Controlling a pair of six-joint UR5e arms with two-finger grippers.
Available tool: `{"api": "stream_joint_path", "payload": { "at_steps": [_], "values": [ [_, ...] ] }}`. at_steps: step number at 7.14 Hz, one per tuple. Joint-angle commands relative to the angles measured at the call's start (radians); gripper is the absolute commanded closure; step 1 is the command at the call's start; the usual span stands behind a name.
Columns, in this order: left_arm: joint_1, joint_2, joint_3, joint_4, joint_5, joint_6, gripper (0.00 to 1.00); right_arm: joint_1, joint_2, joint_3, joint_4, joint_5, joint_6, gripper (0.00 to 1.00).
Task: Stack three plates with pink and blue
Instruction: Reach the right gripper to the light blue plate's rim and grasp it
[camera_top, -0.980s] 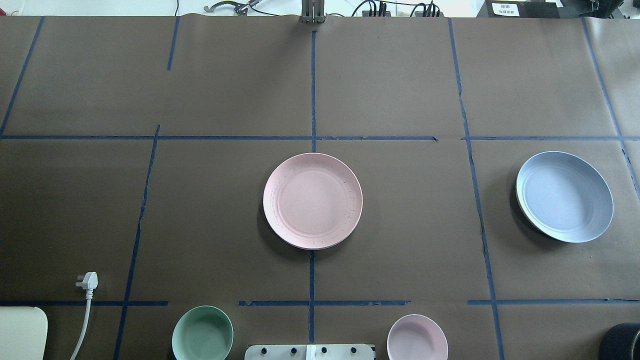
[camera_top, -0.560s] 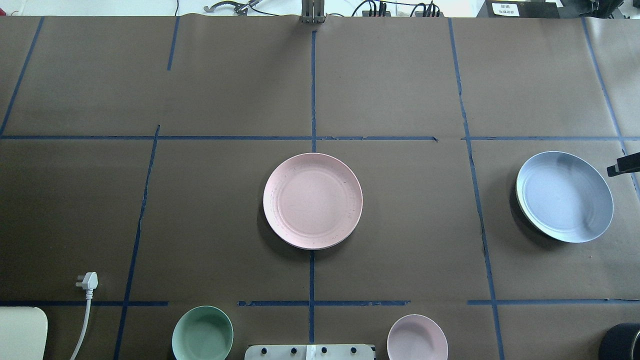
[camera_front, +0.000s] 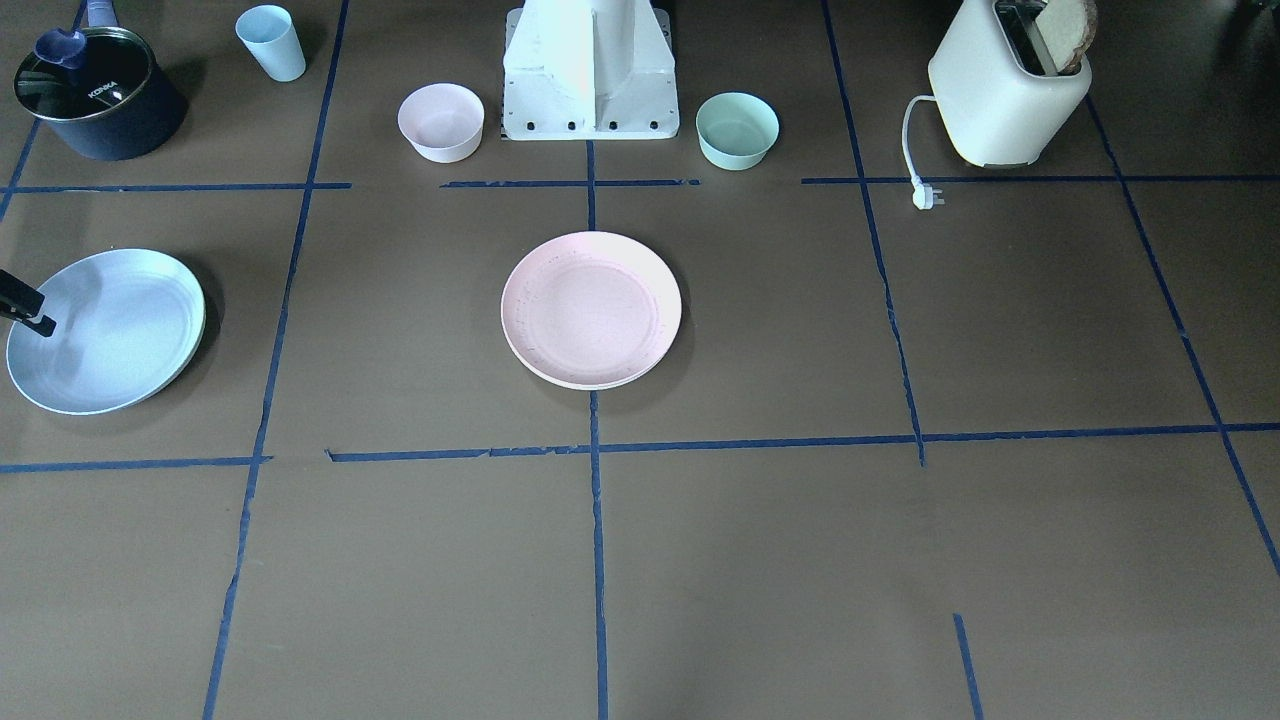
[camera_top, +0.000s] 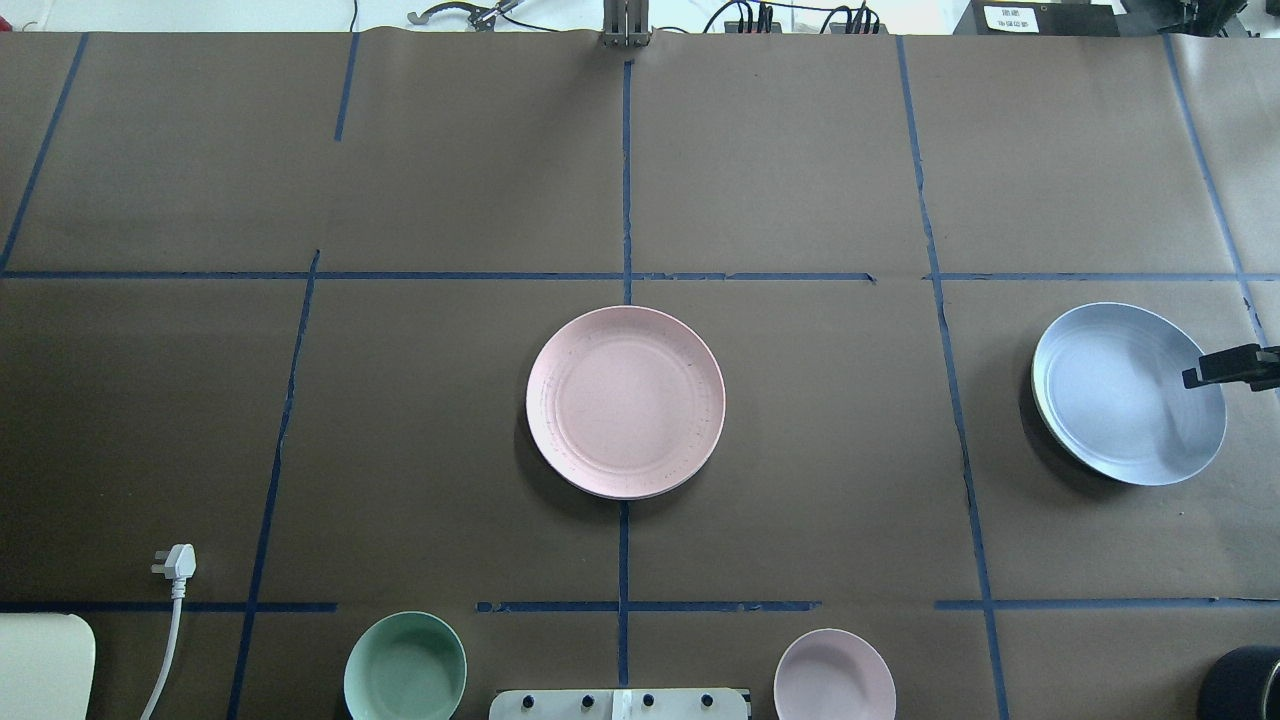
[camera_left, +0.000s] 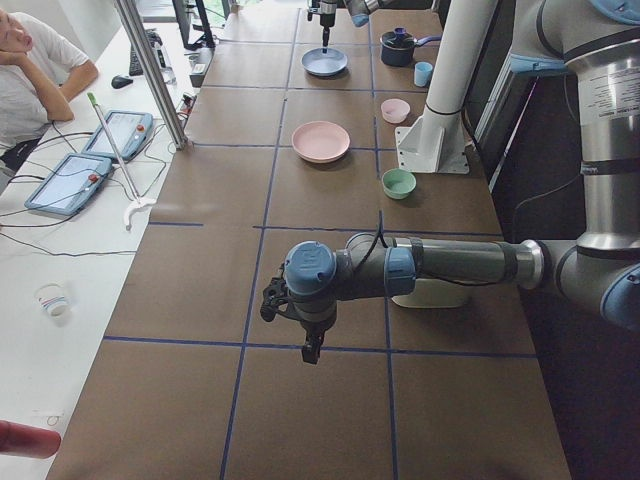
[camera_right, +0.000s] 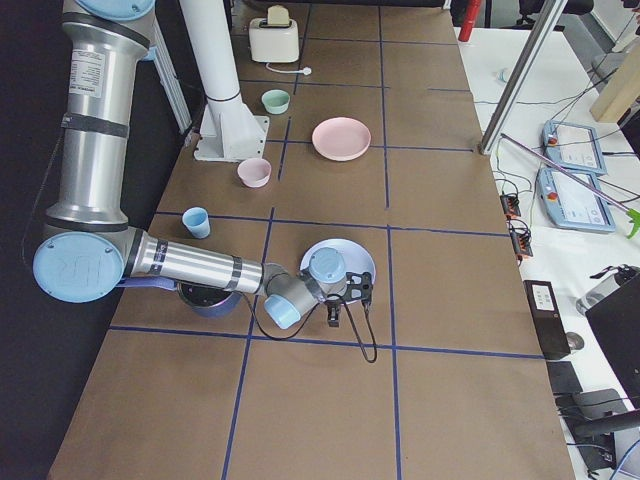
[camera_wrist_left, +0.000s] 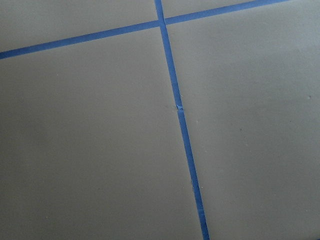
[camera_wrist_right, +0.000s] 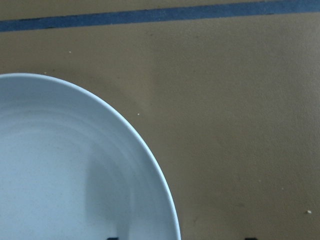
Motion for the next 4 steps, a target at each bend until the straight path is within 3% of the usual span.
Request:
{"api": "stream_joint_path", "payload": {
  "at_steps": [1, 4],
  "values": [
    [0.0, 0.001, 0.0, 0.001, -0.002, -0.001, 0.0, -0.003, 0.0, 0.004, 0.011, 0.009, 0.002, 0.99],
    [0.0, 0.001, -0.002, 0.001, -0.002, 0.001, 0.0, 0.001, -0.005, 0.063, 0.0, 0.092, 0.009, 1.0]
  ]
}}
